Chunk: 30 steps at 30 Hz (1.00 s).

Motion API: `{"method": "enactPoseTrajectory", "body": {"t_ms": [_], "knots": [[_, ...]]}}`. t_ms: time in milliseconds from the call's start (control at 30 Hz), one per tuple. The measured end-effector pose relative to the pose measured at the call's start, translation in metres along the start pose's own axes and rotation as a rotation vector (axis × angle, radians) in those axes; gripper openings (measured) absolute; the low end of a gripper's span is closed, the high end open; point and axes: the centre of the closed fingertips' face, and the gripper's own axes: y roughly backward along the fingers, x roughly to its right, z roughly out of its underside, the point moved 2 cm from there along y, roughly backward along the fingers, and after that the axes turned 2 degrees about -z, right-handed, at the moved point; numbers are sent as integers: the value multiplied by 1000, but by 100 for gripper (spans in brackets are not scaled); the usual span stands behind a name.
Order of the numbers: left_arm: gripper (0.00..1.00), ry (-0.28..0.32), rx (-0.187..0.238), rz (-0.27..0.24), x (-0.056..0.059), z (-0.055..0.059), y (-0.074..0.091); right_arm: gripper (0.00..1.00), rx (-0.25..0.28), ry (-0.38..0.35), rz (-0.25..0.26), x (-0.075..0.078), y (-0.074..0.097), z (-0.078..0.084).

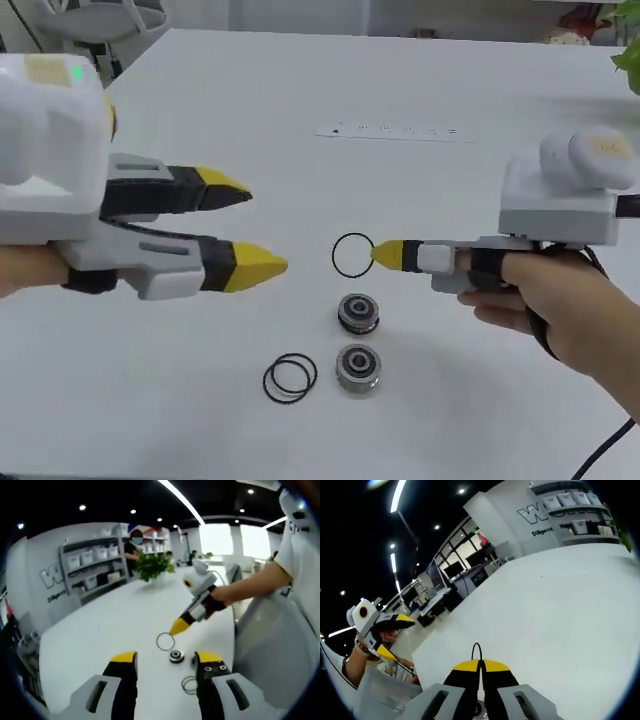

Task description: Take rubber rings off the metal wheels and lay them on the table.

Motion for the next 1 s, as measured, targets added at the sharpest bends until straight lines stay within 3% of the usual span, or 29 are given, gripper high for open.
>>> {"method": "enactPoseTrajectory", "body": {"t_ms": [133,167,267,433,667,1000], "knots": [[48,35,-14,-42,0,15,14,0,-22,11,-19,-7,-3,5],[49,44,-14,-47,5,15,14,0,-25,14,-22,-8,-4,6],[50,74,-20,-55,13,23,18,0,-45,20,-37,-12,-6,10],[54,119,-33,-61,13,43,27,0,-96,41,-65,-21,-11,22],[58,181,-43,-70,19,63,26,0,-209,91,-82,-27,-19,47],[62,218,-74,-41,33,82,22,0,-291,106,-110,-31,-24,67]]}}
